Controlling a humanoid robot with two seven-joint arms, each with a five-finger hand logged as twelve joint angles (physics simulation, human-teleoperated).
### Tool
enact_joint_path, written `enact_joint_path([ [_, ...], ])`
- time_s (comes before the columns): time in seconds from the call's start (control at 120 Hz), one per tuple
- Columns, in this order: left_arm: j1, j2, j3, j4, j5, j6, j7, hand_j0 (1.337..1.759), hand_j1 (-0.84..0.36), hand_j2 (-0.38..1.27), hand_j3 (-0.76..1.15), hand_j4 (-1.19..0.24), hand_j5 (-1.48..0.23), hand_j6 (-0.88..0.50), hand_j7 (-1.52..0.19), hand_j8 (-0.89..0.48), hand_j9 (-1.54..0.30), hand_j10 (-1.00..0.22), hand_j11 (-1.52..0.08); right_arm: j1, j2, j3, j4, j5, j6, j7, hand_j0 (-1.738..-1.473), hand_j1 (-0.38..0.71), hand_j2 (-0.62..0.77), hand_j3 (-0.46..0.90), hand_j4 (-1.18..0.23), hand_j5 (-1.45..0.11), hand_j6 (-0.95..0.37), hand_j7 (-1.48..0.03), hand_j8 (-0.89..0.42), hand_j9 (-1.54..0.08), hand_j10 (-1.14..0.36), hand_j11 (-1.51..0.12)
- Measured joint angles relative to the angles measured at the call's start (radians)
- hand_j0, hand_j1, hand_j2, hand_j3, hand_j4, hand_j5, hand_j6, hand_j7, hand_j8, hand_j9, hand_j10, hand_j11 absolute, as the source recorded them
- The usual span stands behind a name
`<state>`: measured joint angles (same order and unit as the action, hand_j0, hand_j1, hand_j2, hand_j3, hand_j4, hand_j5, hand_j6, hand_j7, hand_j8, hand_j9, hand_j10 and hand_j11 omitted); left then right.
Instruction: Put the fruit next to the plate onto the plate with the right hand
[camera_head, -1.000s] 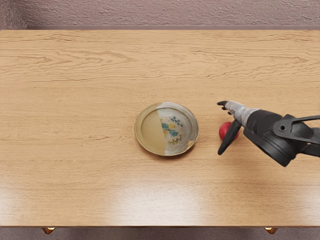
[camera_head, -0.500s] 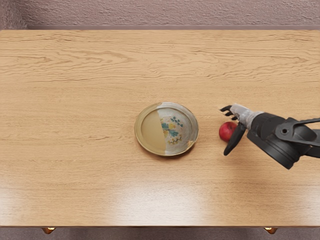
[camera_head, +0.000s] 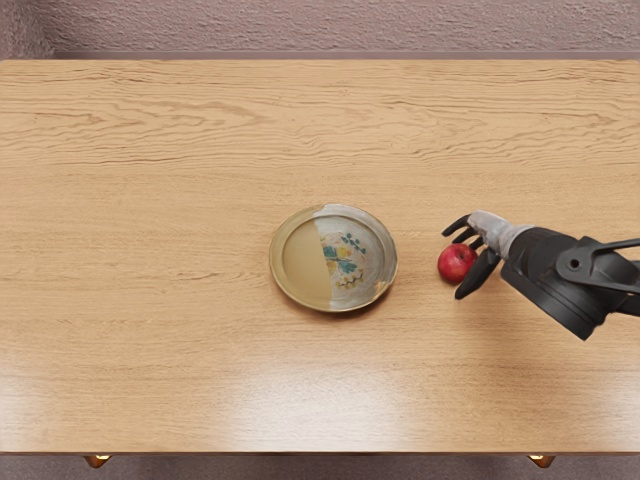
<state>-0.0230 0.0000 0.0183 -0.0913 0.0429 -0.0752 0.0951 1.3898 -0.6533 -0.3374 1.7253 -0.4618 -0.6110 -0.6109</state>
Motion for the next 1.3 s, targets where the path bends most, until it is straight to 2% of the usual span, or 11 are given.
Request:
enact_joint_path([
  [0.525,0.0,0.0,0.0,0.0,0.0,0.0,0.0,1.658,0.06,0.05,0.0,-0.24,-0.32,-0.24,-0.32,-0.24,-0.32,-0.24,-0.32,-0.011,0.019,-0.001,-0.038,-0.009,0.002,0.0,-1.656,0.21,-0.09,0.0,-0.46,-0.61,-0.49,-0.6,-0.45,-0.61,-0.46,-0.61],
  [0.617,0.0,0.0,0.0,0.0,0.0,0.0,0.0,1.658,0.06,0.05,0.0,-0.24,-0.32,-0.24,-0.32,-0.24,-0.32,-0.24,-0.32,-0.026,0.028,-0.001,-0.064,-0.028,0.005,0.0,-1.651,0.19,0.08,0.0,-0.46,-0.63,-0.56,-0.61,-0.46,-0.63,-0.47,-0.63],
  [0.683,0.0,0.0,0.0,0.0,0.0,0.0,0.0,1.658,0.06,0.05,0.0,-0.24,-0.32,-0.24,-0.32,-0.24,-0.32,-0.24,-0.32,-0.039,0.032,-0.001,-0.08,-0.037,0.004,0.001,-1.65,0.16,0.11,0.0,-0.48,-0.63,-0.6,-0.63,-0.48,-0.63,-0.49,-0.64],
  [0.708,0.0,0.0,0.0,0.0,0.0,0.0,0.0,1.658,0.06,0.05,0.0,-0.24,-0.32,-0.24,-0.32,-0.24,-0.32,-0.24,-0.32,-0.042,0.033,0.0,-0.084,-0.04,0.005,0.001,-1.649,0.15,0.04,0.0,-0.49,-0.64,-0.63,-0.64,-0.49,-0.65,-0.49,-0.65],
  [0.725,0.0,0.0,0.0,0.0,0.0,0.0,0.0,1.658,0.06,0.05,0.0,-0.24,-0.32,-0.24,-0.32,-0.24,-0.32,-0.24,-0.32,-0.045,0.034,0.0,-0.086,-0.042,0.004,0.001,-1.649,0.15,0.08,0.0,-0.5,-0.65,-0.64,-0.64,-0.5,-0.65,-0.5,-0.65],
  [0.742,0.0,0.0,0.0,0.0,0.0,0.0,0.0,1.658,0.06,0.05,0.0,-0.24,-0.32,-0.24,-0.32,-0.24,-0.32,-0.24,-0.32,-0.046,0.034,0.0,-0.088,-0.044,0.004,0.001,-1.649,0.16,0.12,0.0,-0.5,-0.65,-0.63,-0.65,-0.5,-0.66,-0.51,-0.66],
  [0.908,0.0,0.0,0.0,0.0,0.0,0.0,0.0,1.658,0.06,0.05,0.0,-0.24,-0.32,-0.24,-0.32,-0.24,-0.32,-0.24,-0.32,-0.057,0.039,0.002,-0.103,-0.048,0.005,0.0,-1.646,0.11,0.03,0.0,-0.54,-0.71,-0.63,-0.7,-0.55,-0.71,-0.55,-0.71],
  [0.925,0.0,0.0,0.0,0.0,0.0,0.0,0.0,1.658,0.06,0.05,0.0,-0.24,-0.32,-0.24,-0.32,-0.24,-0.32,-0.24,-0.32,-0.058,0.04,0.002,-0.104,-0.048,0.005,-0.001,-1.647,0.14,0.1,0.0,-0.55,-0.71,-0.64,-0.71,-0.55,-0.71,-0.56,-0.71],
  [1.05,0.001,0.0,0.0,0.0,0.0,0.0,0.0,1.658,0.06,0.05,0.0,-0.24,-0.32,-0.24,-0.32,-0.24,-0.32,-0.24,-0.32,-0.06,0.036,0.008,-0.107,-0.032,0.003,-0.001,-1.65,0.18,0.0,0.0,-0.55,-0.73,-0.5,-0.72,-0.55,-0.73,-0.56,-0.73],
  [1.3,0.001,0.0,0.0,0.0,0.0,0.0,0.0,1.658,0.06,0.05,0.0,-0.24,-0.32,-0.24,-0.32,-0.24,-0.32,-0.24,-0.32,-0.008,0.029,0.038,-0.087,0.036,0.0,0.0,-1.656,0.24,0.03,0.0,-0.55,-0.73,-0.44,-0.72,-0.52,-0.73,-0.56,-0.73],
])
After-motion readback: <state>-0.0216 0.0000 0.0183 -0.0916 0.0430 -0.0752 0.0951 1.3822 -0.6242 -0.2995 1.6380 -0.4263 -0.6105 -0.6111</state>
